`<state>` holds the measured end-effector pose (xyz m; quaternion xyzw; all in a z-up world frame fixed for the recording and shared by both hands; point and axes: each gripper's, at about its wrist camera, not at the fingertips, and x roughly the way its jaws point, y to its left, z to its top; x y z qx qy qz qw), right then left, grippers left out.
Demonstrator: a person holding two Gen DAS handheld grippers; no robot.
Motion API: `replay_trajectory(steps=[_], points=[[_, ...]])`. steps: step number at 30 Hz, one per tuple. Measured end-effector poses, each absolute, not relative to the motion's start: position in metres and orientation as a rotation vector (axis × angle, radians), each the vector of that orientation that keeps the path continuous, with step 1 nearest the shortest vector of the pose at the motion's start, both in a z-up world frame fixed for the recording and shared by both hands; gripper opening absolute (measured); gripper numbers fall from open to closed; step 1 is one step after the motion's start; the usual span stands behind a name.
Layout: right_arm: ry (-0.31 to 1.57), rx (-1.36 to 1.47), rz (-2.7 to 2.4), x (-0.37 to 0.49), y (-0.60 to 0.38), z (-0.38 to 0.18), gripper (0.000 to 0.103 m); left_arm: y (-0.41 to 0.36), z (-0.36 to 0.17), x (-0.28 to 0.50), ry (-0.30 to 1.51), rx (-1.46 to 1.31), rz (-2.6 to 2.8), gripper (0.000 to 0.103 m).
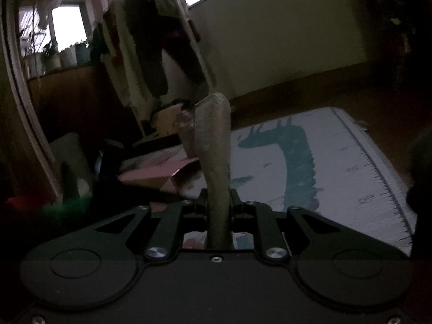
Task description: Fold shopping bag
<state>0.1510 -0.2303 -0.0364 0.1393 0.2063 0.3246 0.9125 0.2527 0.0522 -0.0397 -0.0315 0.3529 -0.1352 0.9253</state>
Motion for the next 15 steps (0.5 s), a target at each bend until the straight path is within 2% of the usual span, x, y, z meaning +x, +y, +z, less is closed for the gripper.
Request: replay_trajectory(steps=[15], points=[[0.425,0.156,0.744,0.138,-0.206,-0.036,0.014,0.022,0.09,0.166,0.502,0.194,-0.451,0.0]])
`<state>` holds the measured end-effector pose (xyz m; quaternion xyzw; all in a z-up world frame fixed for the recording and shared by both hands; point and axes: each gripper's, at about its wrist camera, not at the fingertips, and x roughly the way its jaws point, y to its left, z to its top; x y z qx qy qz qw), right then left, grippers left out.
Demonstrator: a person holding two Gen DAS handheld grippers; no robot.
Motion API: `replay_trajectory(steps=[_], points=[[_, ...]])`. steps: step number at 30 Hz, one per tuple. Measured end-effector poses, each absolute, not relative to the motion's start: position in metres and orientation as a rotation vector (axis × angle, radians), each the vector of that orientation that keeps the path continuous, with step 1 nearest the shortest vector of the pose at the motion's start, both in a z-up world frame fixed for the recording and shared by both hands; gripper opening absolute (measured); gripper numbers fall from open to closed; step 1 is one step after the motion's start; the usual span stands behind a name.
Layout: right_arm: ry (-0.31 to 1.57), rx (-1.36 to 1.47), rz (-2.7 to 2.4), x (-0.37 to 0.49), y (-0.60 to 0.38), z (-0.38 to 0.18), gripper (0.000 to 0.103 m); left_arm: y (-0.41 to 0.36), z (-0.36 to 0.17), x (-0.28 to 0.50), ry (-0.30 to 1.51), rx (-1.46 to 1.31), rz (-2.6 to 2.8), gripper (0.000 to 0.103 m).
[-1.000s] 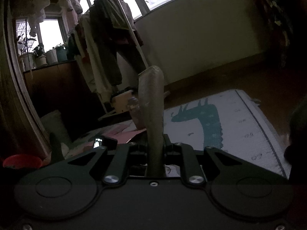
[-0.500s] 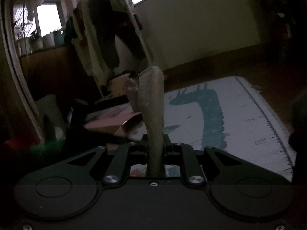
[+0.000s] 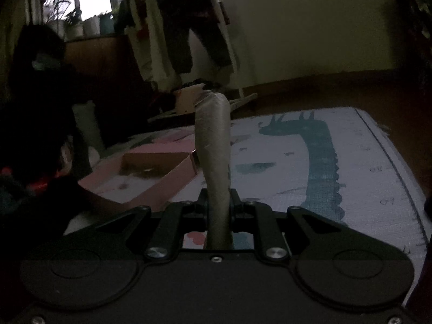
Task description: Fold shopping bag
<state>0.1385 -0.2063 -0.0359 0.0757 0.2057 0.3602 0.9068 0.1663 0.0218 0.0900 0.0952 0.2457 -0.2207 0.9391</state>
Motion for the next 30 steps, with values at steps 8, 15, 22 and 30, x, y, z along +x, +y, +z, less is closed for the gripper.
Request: replay_trajectory(steps=[8,15,22,30], points=[[0.39,0.128,0.791,0.129,-0.2,-0.03,0.014,-0.031,0.104,0.152,0.479,0.491,-0.468,0.0],[0.304,0.018,0.786,0.114,-0.195,-0.02,0.014,-0.045,0.109,0.149,0.523,0.664,-0.463,0.0],[0.192,-0.096,0.784,0.1,-0.19,-0.01,0.014,-0.042,0.124,0.146,0.569,0.784,-0.492,0.0],[0.111,-0.128,0.784,0.091,-0.193,-0.002,0.014,-0.038,0.143,0.136,0.588,0.832,-0.521,0.0]])
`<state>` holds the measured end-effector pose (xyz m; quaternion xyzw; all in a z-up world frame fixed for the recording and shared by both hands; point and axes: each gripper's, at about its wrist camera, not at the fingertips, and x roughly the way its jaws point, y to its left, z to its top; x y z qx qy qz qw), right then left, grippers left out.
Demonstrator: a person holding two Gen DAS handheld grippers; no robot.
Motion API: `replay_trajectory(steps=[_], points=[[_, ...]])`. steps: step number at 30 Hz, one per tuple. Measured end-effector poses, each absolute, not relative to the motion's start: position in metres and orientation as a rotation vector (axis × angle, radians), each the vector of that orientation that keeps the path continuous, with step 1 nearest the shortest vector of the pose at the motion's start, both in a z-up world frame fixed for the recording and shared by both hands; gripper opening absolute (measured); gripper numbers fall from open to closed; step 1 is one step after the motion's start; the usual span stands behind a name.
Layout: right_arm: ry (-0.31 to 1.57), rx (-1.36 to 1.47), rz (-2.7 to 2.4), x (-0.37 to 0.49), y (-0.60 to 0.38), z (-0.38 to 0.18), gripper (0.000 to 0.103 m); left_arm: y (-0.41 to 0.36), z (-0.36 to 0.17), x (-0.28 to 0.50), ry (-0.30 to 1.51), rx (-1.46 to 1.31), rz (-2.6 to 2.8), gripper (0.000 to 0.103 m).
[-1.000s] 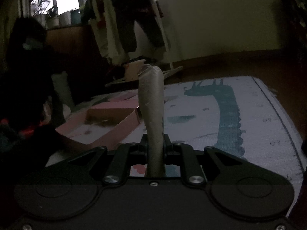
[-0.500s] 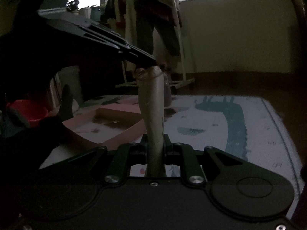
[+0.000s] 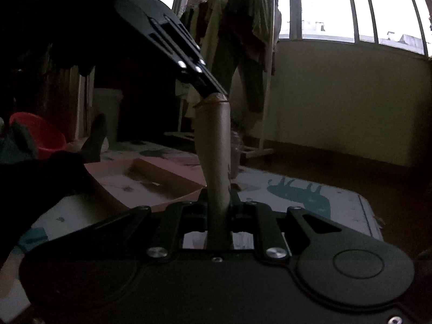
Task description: Fold shopping bag
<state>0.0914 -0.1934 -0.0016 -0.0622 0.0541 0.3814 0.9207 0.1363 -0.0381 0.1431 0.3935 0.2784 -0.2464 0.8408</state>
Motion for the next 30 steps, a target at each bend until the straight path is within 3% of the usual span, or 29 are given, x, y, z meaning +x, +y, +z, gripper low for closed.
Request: replay_trajectory(steps=[21,30], points=[[-0.035,0.02,0.848,0.08,-0.205,0.011,0.014,-0.016,0.177,0.119,0.558,0.628,-0.619,0.0],[0.013,0.3,0.99,0.09,-0.22,0.009,0.013,-0.006,0.186,0.113,0.56,0.595,-0.65,0.0]])
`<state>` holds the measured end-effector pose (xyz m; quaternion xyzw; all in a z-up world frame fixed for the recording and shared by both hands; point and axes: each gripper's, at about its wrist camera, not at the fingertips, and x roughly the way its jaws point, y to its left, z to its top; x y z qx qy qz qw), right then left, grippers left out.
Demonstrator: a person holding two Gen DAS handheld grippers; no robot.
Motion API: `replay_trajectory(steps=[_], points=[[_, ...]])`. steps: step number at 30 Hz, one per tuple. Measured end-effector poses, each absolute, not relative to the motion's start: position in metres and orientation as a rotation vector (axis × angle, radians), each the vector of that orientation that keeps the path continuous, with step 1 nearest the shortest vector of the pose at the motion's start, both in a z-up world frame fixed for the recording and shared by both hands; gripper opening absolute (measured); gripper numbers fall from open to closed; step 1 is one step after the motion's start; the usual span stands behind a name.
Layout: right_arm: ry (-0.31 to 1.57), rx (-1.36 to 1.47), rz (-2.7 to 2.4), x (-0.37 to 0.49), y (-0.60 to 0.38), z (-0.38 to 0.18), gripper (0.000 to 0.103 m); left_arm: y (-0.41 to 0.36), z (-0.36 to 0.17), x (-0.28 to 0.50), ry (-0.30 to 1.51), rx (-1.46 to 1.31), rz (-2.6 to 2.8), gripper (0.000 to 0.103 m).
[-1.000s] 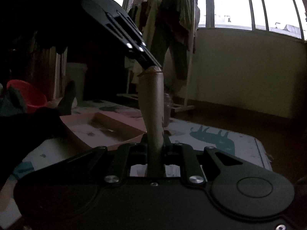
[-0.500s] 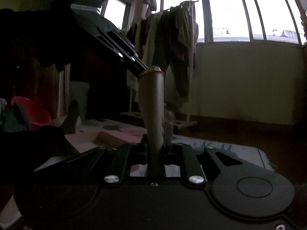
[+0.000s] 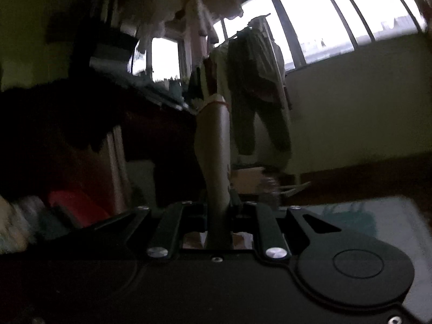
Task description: Fold shopping bag
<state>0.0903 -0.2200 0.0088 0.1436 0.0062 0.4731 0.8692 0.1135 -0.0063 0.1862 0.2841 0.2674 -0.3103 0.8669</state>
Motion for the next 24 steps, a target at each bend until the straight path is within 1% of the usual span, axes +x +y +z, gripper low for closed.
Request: replay_trajectory(steps=[1,8,12,16,22,24], points=[[0.023,0.323,0.99,0.092,-0.221,0.008,0.013,-0.006,0.187,0.113,0.566,0.6,-0.65,0.0],[0.029,0.24,0.935,0.087,-0.21,0.008,0.013,-0.012,0.191,0.113,0.602,0.63,-0.651,0.0],[0.034,0.217,0.9,0.087,-0.209,0.007,0.013,-0.01,0.192,0.112,0.614,0.596,-0.667,0.0],[0.021,0.266,0.895,0.089,-0.216,0.009,0.013,-0.009,0.186,0.112,0.609,0.582,-0.635,0.0],[0.021,0.297,0.919,0.089,-0.216,0.009,0.013,0.002,0.179,0.112,0.573,0.461,-0.607,0.0],[0.017,0.304,0.922,0.091,-0.217,0.01,0.013,0.013,0.183,0.114,0.551,0.348,-0.589,0.003]])
